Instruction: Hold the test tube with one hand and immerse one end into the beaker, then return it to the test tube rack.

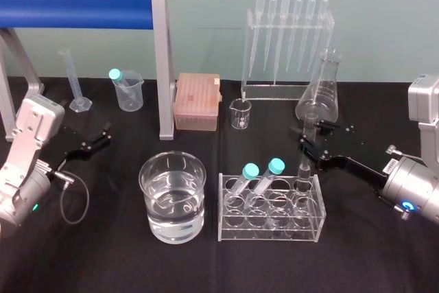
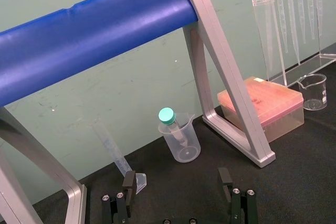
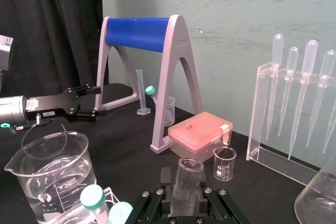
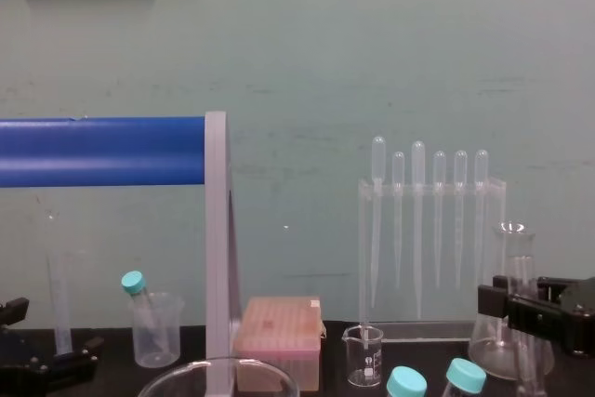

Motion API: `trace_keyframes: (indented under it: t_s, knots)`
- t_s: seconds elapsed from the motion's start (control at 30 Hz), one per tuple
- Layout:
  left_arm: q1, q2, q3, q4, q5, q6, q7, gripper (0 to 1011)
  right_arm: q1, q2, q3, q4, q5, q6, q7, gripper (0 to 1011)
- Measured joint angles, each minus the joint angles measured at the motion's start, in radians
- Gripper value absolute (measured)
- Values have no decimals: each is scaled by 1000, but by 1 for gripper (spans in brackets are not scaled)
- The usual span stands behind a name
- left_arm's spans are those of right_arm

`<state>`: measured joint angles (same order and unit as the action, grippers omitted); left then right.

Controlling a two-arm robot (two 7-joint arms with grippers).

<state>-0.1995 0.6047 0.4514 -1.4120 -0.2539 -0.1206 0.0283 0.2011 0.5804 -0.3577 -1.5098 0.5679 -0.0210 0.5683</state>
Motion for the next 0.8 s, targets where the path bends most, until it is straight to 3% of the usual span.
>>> trace_keyframes:
  t_s: [0.5, 0.8]
  knots:
    - [0, 0, 0, 0, 0, 0, 0, 1000, 0, 1, 0, 0, 2, -1, 2, 250]
    - [0, 0, 0, 0, 0, 0, 0, 1000, -3, 7, 5, -5, 43, -13, 45, 247]
